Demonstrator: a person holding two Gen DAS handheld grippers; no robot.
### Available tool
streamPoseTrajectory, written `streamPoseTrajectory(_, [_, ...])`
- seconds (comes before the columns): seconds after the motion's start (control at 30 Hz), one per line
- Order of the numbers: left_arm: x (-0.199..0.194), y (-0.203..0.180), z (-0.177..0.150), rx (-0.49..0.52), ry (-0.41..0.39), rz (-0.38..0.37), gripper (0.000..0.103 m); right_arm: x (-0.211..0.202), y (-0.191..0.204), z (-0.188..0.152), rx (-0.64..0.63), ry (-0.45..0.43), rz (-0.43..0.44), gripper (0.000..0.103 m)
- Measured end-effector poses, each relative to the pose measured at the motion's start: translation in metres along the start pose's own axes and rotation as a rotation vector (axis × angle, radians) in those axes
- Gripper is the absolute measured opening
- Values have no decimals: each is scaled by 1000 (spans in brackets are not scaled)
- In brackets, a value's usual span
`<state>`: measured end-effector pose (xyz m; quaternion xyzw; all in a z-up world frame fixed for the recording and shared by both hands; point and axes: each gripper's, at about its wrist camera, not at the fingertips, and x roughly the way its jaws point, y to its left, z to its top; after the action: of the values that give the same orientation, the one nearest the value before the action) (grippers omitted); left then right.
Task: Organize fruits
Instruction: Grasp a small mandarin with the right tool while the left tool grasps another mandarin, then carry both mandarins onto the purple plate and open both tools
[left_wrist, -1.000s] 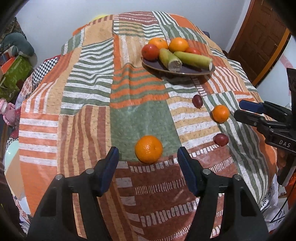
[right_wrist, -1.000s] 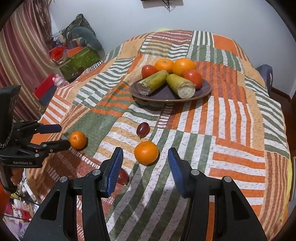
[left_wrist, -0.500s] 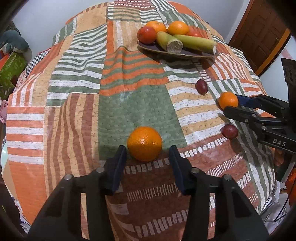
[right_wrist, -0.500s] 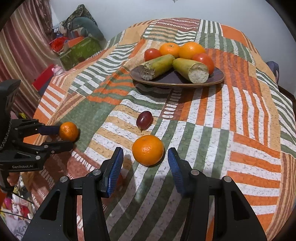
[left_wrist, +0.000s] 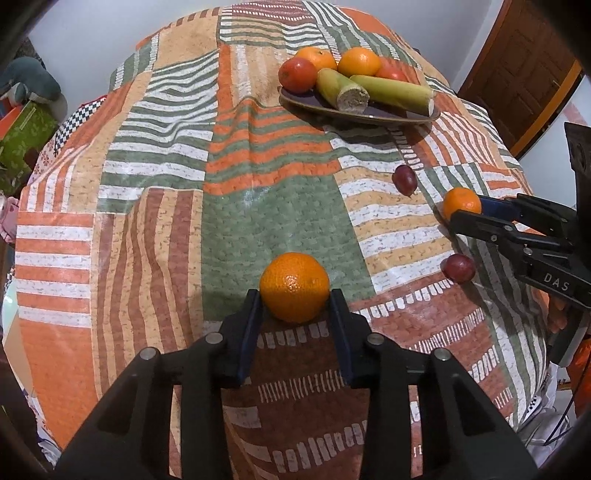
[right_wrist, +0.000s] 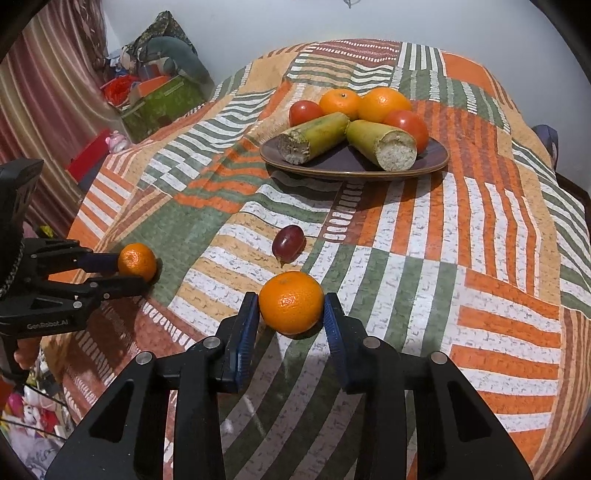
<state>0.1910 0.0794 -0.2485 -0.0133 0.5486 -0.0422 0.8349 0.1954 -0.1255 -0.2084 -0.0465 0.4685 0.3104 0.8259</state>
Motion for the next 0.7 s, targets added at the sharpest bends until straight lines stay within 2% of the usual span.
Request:
streamPoseTrajectory(0.27, [-19, -4, 13, -2, -57, 9, 37, -18, -2, 7, -2, -43, -9, 33])
streamPoseTrajectory(0.7, [-40, -22, 61, 27, -164, 4, 37, -39, -16, 30, 9, -124, -40, 33])
